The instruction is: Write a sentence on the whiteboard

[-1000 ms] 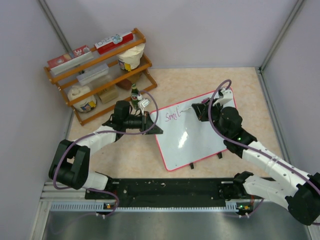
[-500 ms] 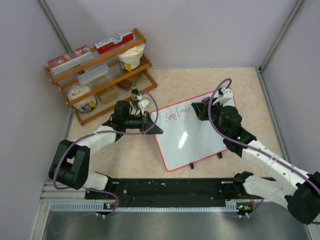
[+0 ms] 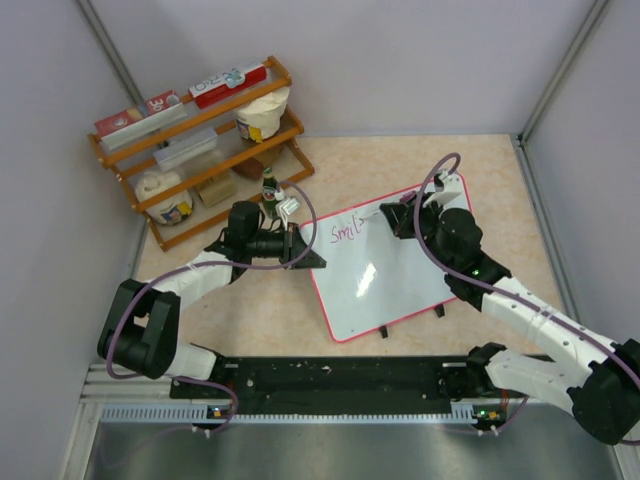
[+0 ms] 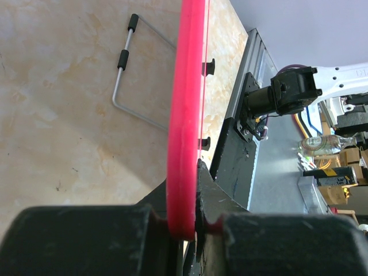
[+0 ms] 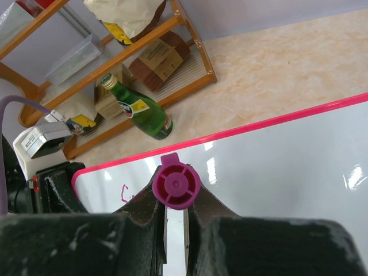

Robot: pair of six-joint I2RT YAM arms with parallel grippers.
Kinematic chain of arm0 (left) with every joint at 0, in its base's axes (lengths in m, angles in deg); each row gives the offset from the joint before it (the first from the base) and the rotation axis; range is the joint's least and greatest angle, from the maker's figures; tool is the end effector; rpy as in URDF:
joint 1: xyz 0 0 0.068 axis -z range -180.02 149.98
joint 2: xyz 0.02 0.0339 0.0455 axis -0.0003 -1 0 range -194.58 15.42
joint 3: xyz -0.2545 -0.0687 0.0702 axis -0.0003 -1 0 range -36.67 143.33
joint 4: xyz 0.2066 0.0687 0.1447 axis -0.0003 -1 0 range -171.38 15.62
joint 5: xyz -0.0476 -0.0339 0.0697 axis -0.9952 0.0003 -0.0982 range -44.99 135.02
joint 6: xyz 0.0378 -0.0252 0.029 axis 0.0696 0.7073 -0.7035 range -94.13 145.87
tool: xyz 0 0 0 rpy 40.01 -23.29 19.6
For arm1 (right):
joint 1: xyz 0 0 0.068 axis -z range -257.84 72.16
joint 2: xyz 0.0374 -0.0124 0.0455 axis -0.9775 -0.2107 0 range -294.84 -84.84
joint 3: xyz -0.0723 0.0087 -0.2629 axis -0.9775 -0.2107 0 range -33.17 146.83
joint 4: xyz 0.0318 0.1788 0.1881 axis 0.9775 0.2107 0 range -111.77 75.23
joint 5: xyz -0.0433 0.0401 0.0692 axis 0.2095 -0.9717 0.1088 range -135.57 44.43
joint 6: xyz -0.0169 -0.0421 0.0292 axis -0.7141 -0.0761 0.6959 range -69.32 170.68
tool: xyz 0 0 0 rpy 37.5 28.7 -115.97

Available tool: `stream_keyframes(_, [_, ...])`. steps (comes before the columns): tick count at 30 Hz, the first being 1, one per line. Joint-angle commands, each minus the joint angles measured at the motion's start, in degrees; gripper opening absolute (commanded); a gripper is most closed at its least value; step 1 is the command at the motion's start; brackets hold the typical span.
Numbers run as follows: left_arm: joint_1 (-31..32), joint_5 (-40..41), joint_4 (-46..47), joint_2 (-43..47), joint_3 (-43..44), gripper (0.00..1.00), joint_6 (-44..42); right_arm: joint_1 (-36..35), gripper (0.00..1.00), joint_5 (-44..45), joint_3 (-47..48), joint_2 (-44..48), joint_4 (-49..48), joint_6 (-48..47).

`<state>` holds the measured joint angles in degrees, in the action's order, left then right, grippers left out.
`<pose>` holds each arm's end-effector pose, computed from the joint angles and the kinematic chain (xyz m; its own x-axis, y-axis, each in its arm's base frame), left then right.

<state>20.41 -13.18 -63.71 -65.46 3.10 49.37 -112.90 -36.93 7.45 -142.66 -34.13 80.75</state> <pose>0.2539 -0.1269 0.2113 -0.7826 0.0672 -0.6189 0.6090 0.2889 -0.7387 0.1996 0.1336 0.3126 -0.2828 0.4066 -0.8687 -0.3508 0.7991 0.4883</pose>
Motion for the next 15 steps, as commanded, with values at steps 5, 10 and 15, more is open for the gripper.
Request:
stream_keyframes(5, [2.9, 7.5, -7.4, -2.2, -2.9, 0.0, -13.5, 0.4, 0.0, -1.3, -0.5, -0.1, 3.7, -0.9])
stream_keyframes(10, [2.9, 7.5, -7.5, -2.2, -2.9, 0.0, -13.5, 0.4, 0.0, -1.5, -2.0, 0.9, 4.3, -0.8])
stream_keyframes(15, [2.9, 7.7, -7.5, -2.2, -2.9, 0.0, -13.5, 0.4, 0.0, -0.8, -3.4, 2.0, 5.2, -0.7])
